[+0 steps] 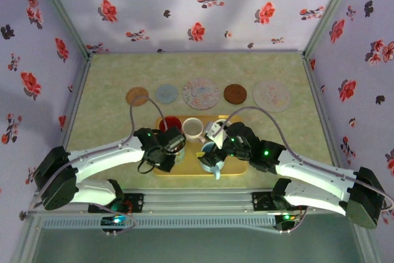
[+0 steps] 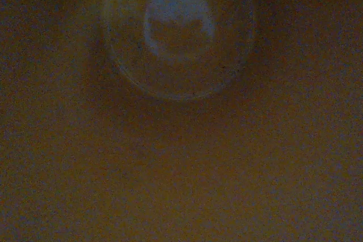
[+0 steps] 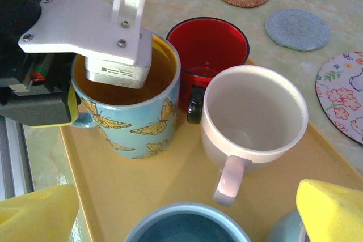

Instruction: Place the cup by the coaster

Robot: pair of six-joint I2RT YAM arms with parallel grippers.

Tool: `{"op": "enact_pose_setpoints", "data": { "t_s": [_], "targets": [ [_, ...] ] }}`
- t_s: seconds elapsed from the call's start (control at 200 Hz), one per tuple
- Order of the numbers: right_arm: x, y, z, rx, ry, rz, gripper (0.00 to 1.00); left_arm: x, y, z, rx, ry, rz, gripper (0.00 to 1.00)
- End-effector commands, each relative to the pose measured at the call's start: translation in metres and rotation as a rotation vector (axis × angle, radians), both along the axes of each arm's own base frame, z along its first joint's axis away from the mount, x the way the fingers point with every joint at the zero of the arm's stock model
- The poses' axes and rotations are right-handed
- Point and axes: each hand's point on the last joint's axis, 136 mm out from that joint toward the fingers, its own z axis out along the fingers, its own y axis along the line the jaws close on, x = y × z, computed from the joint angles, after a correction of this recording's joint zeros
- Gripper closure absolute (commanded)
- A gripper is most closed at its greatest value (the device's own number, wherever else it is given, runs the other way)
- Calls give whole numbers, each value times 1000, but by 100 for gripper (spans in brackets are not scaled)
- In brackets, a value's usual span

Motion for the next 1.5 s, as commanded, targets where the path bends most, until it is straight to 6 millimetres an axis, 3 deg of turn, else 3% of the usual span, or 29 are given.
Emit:
{"op": "enact_pose_setpoints", "data": {
  "t_s": [0.0,0.25,0.43,0.65,0.825,1.015,1.31,1.495],
  "targets": [
    [6,2,6,26,-8,-21,1,8,-6,26,-60,-63,-7,100],
    [7,4,8,34,-14,-17,1,0,1,50,-102,-87,-21,100],
    [8,8,17,28,-31,-1,1,-7,9,82,-129,-96,-18,100],
    [8,12,38,49,-34,16,1,3,20,116,-157,-195,33,100],
    [11,14,56,87,-51,6,1,24,37,145,-100,-321,102,100],
    [21,19,66,96,-20,-12,1,52,52,162,-47,-381,192,100],
    [46,30,69,90,50,0,1,99,70,174,-27,-427,299,100],
    [67,40,68,83,93,-18,1,126,82,167,-30,-430,322,100]
  ]
}}
